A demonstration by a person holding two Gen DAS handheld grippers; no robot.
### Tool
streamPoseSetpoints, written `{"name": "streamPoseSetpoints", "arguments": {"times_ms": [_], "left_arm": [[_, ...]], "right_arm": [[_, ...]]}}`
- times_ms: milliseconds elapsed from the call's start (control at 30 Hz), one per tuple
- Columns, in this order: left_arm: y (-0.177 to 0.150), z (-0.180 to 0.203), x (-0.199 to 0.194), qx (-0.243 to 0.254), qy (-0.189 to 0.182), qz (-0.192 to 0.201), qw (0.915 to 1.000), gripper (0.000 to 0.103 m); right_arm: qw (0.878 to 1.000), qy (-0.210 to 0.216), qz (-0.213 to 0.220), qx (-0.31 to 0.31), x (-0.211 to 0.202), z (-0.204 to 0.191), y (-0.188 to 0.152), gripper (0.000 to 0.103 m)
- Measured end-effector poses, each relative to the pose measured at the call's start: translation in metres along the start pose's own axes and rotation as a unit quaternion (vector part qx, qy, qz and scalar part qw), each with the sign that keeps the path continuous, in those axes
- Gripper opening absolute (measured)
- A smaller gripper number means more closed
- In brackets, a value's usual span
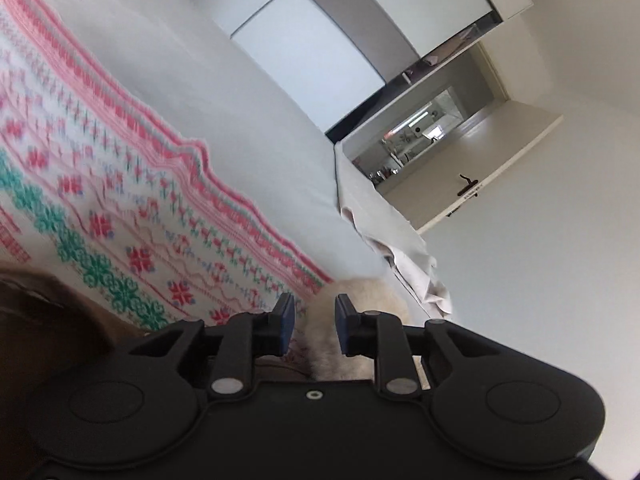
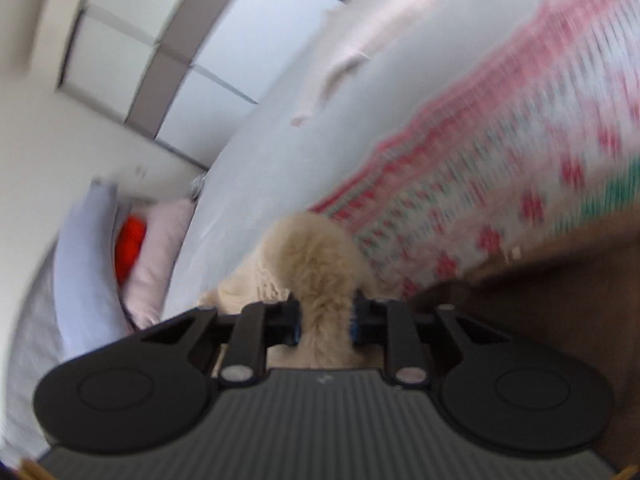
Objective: Fold large clothes
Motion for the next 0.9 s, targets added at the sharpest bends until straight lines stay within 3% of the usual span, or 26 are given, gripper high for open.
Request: {"name": "streamPoseSetpoints", "arguments": {"times_ms": [100,167,267,333,367,433,500,533,633,667,700,733,800,900], "left_arm": [[-0.004,0.025,-0.022,0.074,-0.022,0.035,0.9964,0.031],[-0.011,0.044,-0.03,0.129,-0.047,0.021,0.9904,0.031],[-0.027,0.067,-0.022,0.211,-0.056,-0.033,0.9753,0.031],[-0.045,0.067,-0.007,0.249,-0.031,-0.075,0.965,0.03],[-0.053,0.061,0.005,0.272,0.004,-0.083,0.9587,0.03],[-0.07,0.047,0.034,0.321,0.084,-0.075,0.9402,0.027],[-0.073,0.052,0.036,0.331,0.098,-0.06,0.9365,0.03],[-0.072,0.054,0.034,0.326,0.099,-0.058,0.9383,0.03],[-0.045,0.049,0.015,0.25,0.069,-0.076,0.9629,0.035],[-0.032,0.048,0.009,0.237,0.068,-0.082,0.9657,0.043],[-0.019,0.049,0.003,0.242,0.074,-0.078,0.9642,0.059],[-0.008,0.052,-0.006,0.261,0.092,-0.061,0.9591,0.069],[0.009,0.047,-0.014,0.302,0.14,-0.041,0.942,0.071],[0.022,0.026,-0.013,0.337,0.191,-0.077,0.9188,0.071]], "right_arm": [[0.999,0.013,0.033,-0.021,-0.001,-0.003,-0.004,0.036],[0.998,0.008,0.053,-0.046,-0.01,-0.011,-0.008,0.044],[0.986,-0.043,0.077,-0.143,-0.026,-0.036,-0.009,0.043],[0.969,-0.081,0.083,-0.218,-0.034,-0.056,-0.014,0.041],[0.963,-0.089,0.077,-0.243,-0.033,-0.063,-0.018,0.038],[0.957,-0.096,0.051,-0.27,-0.024,-0.069,-0.029,0.037],[0.946,-0.132,0.03,-0.294,-0.001,-0.064,-0.037,0.037],[0.94,-0.147,0.035,-0.307,0.008,-0.06,-0.039,0.038],[0.938,-0.145,0.053,-0.311,-0.001,-0.065,-0.041,0.048],[0.939,-0.135,0.056,-0.313,-0.004,-0.068,-0.038,0.057],[0.94,-0.124,0.053,-0.314,-0.012,-0.07,-0.036,0.066],[0.941,-0.114,0.052,-0.313,-0.021,-0.071,-0.031,0.068],[0.939,-0.114,0.06,-0.319,-0.036,-0.073,-0.019,0.07],[0.921,-0.144,0.047,-0.359,-0.052,-0.071,-0.003,0.078]]}}
Point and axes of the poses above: each gripper's, at about its wrist camera, not at the fingertips, and x roughly the way its jaws point, z to its right, y to its top, the point moved 4 cm from there along x, roughly the way its jaws point, and after that the axes turned 12 degrees about -x, right-handed, at the moved point
